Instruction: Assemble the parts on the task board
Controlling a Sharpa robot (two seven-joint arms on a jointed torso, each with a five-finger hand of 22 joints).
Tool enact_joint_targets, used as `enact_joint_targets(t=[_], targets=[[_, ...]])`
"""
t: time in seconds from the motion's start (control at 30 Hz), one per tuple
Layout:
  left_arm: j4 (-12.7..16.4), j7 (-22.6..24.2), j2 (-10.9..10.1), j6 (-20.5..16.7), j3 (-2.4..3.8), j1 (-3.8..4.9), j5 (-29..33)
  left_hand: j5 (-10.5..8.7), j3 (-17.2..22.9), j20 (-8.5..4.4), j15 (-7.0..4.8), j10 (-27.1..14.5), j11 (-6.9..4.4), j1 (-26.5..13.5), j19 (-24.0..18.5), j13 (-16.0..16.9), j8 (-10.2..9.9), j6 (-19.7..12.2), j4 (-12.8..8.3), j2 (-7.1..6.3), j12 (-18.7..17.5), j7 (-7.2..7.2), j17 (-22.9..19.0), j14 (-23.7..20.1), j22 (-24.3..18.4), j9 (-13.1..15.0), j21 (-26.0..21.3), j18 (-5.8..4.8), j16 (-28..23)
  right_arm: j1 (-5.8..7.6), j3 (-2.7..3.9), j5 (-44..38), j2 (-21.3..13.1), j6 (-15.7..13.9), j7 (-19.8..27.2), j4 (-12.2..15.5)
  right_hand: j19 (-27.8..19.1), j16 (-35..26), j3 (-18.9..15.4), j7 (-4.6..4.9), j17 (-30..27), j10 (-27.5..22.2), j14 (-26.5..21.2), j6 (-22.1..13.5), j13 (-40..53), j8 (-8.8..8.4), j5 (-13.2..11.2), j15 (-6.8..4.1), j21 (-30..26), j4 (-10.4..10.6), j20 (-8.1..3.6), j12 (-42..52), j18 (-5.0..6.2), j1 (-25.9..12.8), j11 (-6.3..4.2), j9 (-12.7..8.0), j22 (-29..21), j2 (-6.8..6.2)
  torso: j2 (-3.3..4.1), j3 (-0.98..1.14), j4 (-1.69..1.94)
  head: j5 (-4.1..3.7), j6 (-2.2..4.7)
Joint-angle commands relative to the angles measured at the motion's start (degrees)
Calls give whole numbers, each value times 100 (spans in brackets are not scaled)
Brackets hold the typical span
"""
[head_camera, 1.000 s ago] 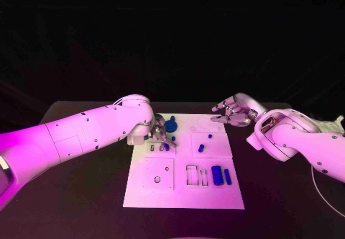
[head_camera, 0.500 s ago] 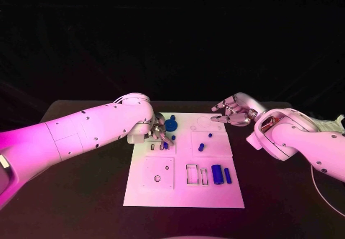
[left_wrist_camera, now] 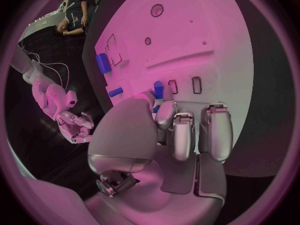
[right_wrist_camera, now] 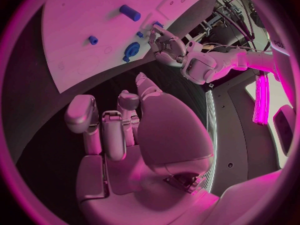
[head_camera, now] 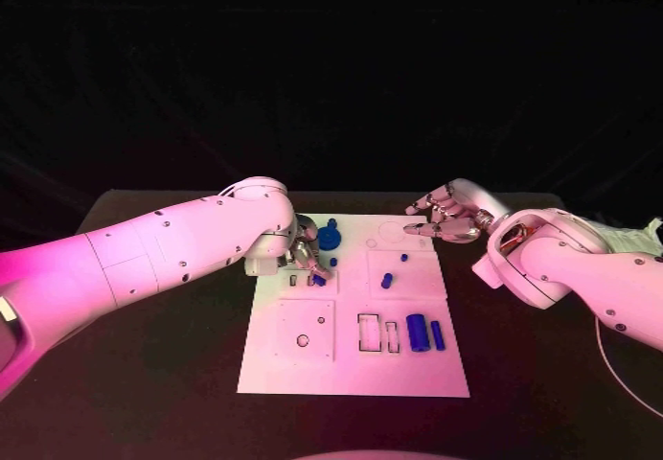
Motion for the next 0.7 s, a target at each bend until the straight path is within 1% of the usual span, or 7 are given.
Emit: enact_joint_targets(t=[0.03, 0.17, 0.33, 0.43, 0.53, 0.6, 0.7], targets=[[91, 24, -64, -189, 4, -4, 117, -32, 1303, 42, 27, 31, 11, -256, 46, -51, 35, 4, -1031, -122, -30, 24, 1506, 613, 413, 76, -34, -13, 17, -14, -1, 43, 13, 90, 10, -7, -21, -25, -10, 5, 698, -34, 432, 41, -5, 4, 28, -1, -34, 42, -2, 5, 55, 10, -19, 4, -8, 29, -2, 2, 1, 15, -10], [255, 72, -201, -545, 7, -12, 148, -43, 1544, 49, 24, 52, 12, -392, 49, -41, 59, 9, -1110, -202, -24, 19, 1506, 613, 421, 157, -37, -15, 17, -26, -1, 84, 20, 77, 23, -21, -26, -29, -11, 5, 692, -35, 431, 41, -7, 4, 30, -1, -39, 43, -2, 3, 57, 9, -19, 4, -17, 29, -3, 9, 10, 10, -7], [516, 136, -430, -1100, 8, -51, 157, -50, 1596, 49, 24, 65, 10, -437, 60, -34, 70, 20, -1126, -226, -16, 15, 1506, 613, 442, 182, -28, -20, 17, -38, -1, 118, 18, 67, 35, -33, -31, -33, -13, 6, 686, -39, 430, 41, -14, 4, 31, -1, -46, 44, -2, -6, 59, 7, -19, 4, -28, 28, -4, 10, 12, 17, -18], [700, 181, -584, -1468, 8, -111, 105, -56, 1620, 48, 24, 84, 7, -459, 71, -16, 78, 30, -1134, -248, 1, 11, 1506, 613, 463, 196, -16, -24, 17, -44, -2, 133, 3, 59, 41, -37, -31, -33, -13, 6, 686, -39, 430, 41, -14, 4, 31, -1, -46, 44, -2, -6, 59, 7, -19, 4, -28, 28, -11, 13, 26, 17, -31], [892, 236, -741, -1849, 8, -193, -58, -60, 1639, 47, 22, 103, 3, -479, 87, 2, 84, 42, -1138, -269, 17, 5, 1506, 613, 492, 209, 0, -30, 17, -48, -2, 154, -13, 47, 50, -41, -31, -32, -18, 7, 688, -39, 430, 40, -16, 3, 32, 0, -47, 50, -2, -7, 59, 1, -18, 4, -29, 25, -24, 22, 52, 12, -39], [1012, 266, -842, -2110, 7, -266, -196, -62, 1653, 46, 20, 121, -1, -491, 96, 23, 88, 52, -1139, -282, 35, 1, 1506, 613, 509, 217, 10, -34, 17, -50, -2, 170, -25, 40, 57, -43, -31, -32, -18, 7, 688, -39, 430, 40, -16, 3, 32, 0, -47, 50, -2, -7, 59, 1, -18, 4, -29, 25, -37, 34, 71, 12, -49], [1121, 273, -932, -2415, 7, -375, -361, -62, 1669, 44, 18, 141, -4, -502, 105, 47, 91, 61, -1140, -294, 55, -3, 1506, 613, 525, 224, 19, -37, 17, -51, -2, 202, -38, 30, 64, -42, -31, -32, -18, 7, 688, -39, 430, 40, -16, 3, 32, 0, -47, 50, -2, -7, 59, 1, -18, 4, -29, 25, -52, 43, 92, 17, -62]])
